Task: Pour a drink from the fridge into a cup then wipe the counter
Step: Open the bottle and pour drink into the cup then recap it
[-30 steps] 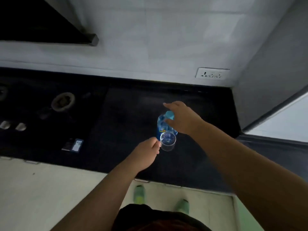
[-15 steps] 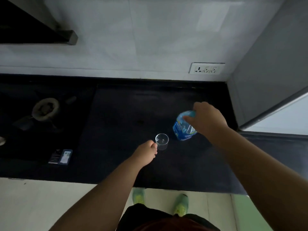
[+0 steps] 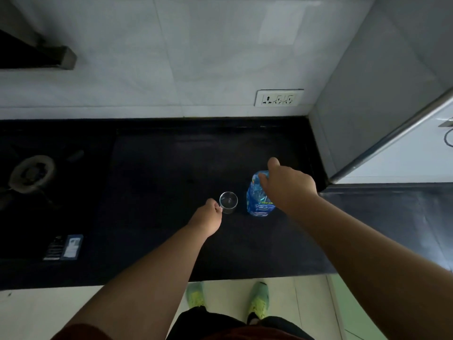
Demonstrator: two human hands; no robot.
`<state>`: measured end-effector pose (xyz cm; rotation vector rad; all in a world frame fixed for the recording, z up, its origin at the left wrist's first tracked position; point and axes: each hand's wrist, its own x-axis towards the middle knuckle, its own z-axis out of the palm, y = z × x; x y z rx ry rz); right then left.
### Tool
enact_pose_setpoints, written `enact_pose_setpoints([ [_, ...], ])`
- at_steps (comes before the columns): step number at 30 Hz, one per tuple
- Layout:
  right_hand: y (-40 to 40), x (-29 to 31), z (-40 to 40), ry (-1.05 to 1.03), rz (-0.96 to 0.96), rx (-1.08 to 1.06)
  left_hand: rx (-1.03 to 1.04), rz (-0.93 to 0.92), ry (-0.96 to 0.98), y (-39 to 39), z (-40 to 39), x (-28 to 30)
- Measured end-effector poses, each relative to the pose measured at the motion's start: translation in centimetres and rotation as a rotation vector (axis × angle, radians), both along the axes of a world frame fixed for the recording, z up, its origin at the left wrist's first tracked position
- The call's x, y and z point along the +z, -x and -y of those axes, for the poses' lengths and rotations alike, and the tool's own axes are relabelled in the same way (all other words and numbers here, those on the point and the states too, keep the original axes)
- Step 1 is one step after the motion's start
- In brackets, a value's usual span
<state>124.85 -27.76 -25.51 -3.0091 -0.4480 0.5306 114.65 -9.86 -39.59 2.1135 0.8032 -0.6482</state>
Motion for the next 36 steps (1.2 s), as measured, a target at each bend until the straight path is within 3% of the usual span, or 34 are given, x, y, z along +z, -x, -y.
enact_pose_setpoints([
  [6,1.3,0.5,0.4,-0.053,-0.021,0.031,-0.101,-0.025,-0.035,1.5,-0.4,3.2],
  [14,4.2,1.5,1.1,-0.283,-0.012,-0.058,-0.186,0.21,0.063,2.5,-0.1,9.8],
  [17,4.6,5.7,0.5,-0.393,0.051,0.035,-0.249,0.375,0.104,2.4,0.8,13.2],
  [21,5.7,13.7,0.8,-0.474,0.083,0.325,-0.306,0.595,0.22,2.4,1.5,18.9],
  [25,6.2,20.4,1.8,-0.636,0.126,0.43,-0.202,0.813,0.286,2.6,1.9,24.3],
  [29,5.9,24.2,2.4,-0.772,0.257,0.298,-0.151,1.042,0.107,2.9,2.3,29.0],
  [36,6.1,29.0,2.0,-0.395,0.597,-0.006,-0.174,1.179,-0.279,4.1,2.6,34.2],
])
